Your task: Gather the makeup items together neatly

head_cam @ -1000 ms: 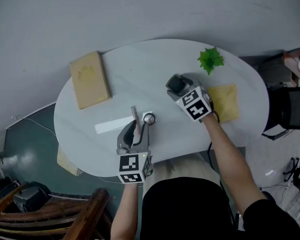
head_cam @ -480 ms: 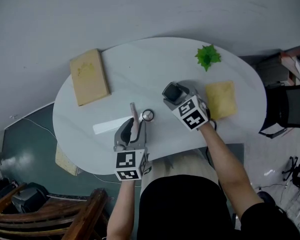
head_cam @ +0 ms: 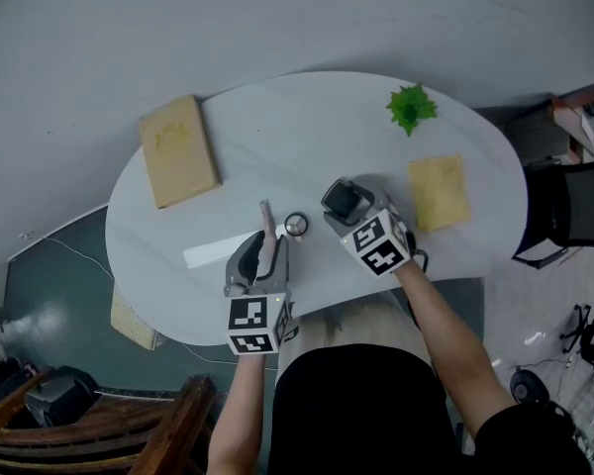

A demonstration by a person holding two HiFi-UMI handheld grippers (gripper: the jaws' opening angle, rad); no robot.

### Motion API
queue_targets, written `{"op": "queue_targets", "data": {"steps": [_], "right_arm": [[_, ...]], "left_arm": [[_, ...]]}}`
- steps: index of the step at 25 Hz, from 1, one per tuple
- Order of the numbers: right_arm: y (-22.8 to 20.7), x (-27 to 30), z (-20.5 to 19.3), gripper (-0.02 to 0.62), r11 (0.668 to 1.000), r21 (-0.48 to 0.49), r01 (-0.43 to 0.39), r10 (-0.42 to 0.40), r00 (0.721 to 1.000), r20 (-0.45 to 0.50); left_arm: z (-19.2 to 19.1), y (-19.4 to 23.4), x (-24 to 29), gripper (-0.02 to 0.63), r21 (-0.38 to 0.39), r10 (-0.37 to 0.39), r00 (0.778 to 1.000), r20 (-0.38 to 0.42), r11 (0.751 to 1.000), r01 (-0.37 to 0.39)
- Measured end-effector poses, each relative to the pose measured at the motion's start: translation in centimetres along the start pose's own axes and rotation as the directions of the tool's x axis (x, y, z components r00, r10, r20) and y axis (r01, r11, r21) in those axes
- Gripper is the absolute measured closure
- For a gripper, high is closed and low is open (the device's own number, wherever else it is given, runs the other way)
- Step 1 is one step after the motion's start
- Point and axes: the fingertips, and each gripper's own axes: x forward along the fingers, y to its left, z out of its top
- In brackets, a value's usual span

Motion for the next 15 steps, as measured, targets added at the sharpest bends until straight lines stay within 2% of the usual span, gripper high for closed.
{"op": "queue_targets", "data": {"steps": [6, 15], "right_arm": [[1.3, 0.1, -1.1, 0.262, 1.000, 0.024, 0.004, -0.004, 1.000, -0.004], [2.9, 0.4, -1.9, 0.262, 1.000, -0.019, 0.019, -0.019, 1.000, -0.022]], "left_arm": [[-0.2, 0.3, -0.1, 0.470, 0.003, -0.009, 1.000, -0.002, 1.000, 0.009], [-0.7, 1.0, -0.6, 0.470, 0.003, -0.014, 1.000, -0.009, 1.000, 0.014]]}}
